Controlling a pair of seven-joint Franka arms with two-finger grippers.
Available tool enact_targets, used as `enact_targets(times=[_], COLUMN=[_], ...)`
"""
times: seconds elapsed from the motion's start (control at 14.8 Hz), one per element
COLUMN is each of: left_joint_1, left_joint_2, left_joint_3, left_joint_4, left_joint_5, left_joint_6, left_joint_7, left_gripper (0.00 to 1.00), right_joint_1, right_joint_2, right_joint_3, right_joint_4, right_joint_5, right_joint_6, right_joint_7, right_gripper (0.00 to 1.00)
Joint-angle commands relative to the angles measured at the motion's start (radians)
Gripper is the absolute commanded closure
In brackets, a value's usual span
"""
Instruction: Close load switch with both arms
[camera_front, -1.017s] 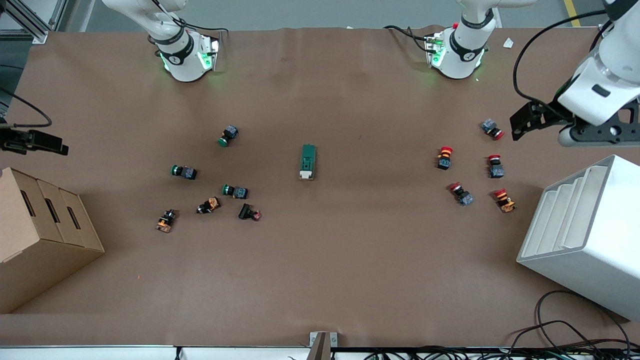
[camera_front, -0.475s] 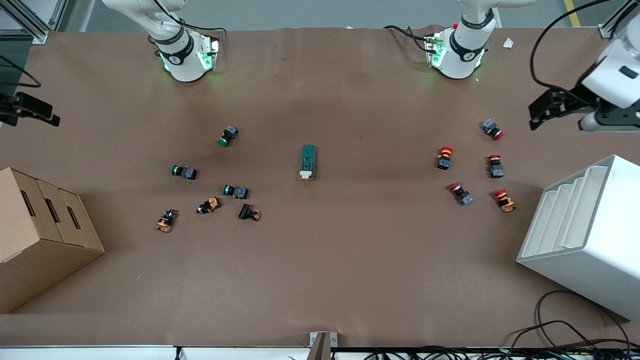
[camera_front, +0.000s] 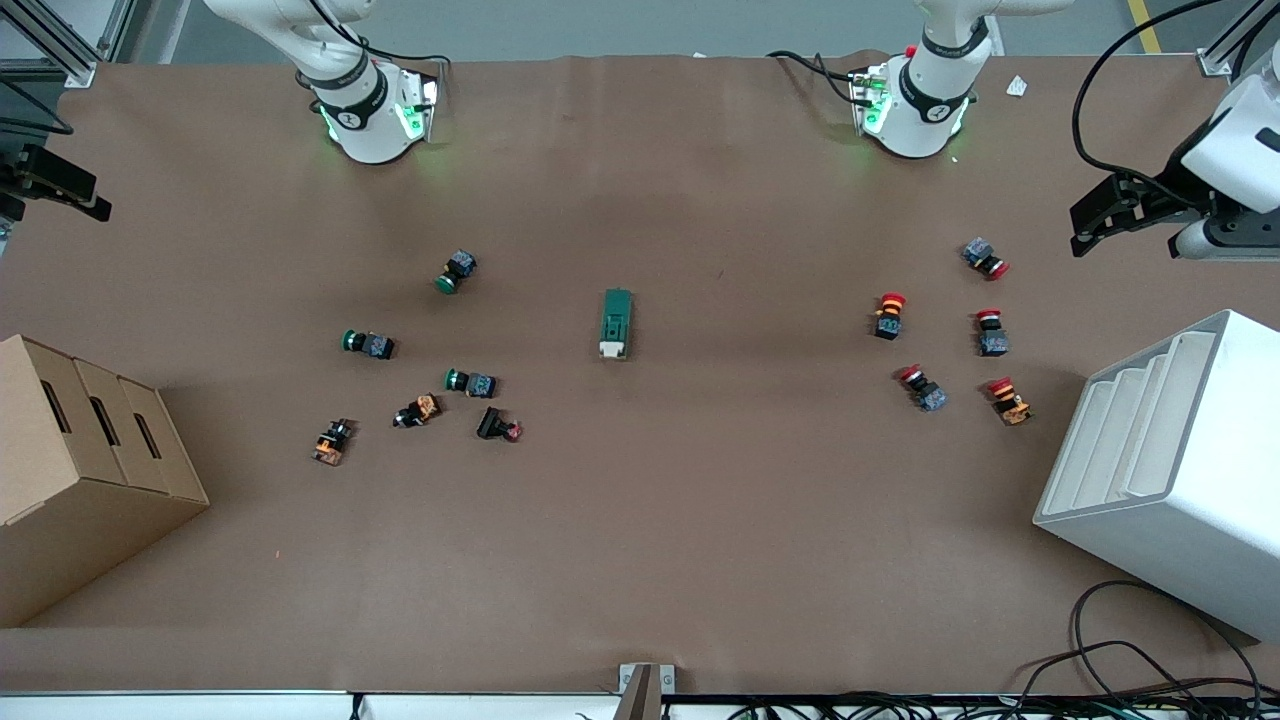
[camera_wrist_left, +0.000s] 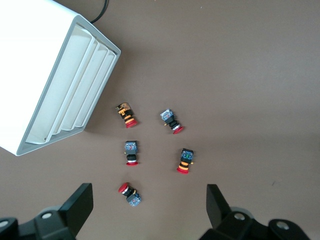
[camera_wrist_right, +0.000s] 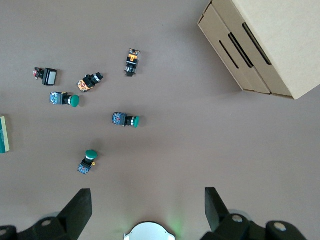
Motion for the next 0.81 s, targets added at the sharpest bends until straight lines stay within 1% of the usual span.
enact_targets(times=[0.0, 0.14, 0.27, 0.75], left_joint_1=[0.008, -0.001, 0.002, 0.009], left_joint_2=[-0.048, -0.046, -0.042, -0.031], left_joint_3=[-0.010, -0.016, -0.048, -0.053], left_joint_4=[-0.027, -0.024, -0.024, -0.016], left_joint_5=[-0.017, -0.017, -0.017, -0.019], left_joint_6=[-0.007, -0.007, -0.007, -0.005], left_joint_7=[-0.014, -0.019, -0.071, -0.074], left_gripper=[0.00, 0.00, 0.00, 0.00], right_joint_1=[-0.008, -0.006, -0.008, -0.006], right_joint_2=[-0.030, -0.030, -0.030, -0.028], right_joint_3=[0.011, 0.011, 0.011, 0.013], right_joint_4=[-0.044, -0.043, -0.043, -0.041], right_joint_5=[-0.015, -0.015, -0.015, -0.015], right_joint_6=[0.020, 0.022, 0.022, 0.022], right_joint_7=[-0.011, -0.011, -0.011, -0.011], right_gripper=[0.00, 0.00, 0.00, 0.00])
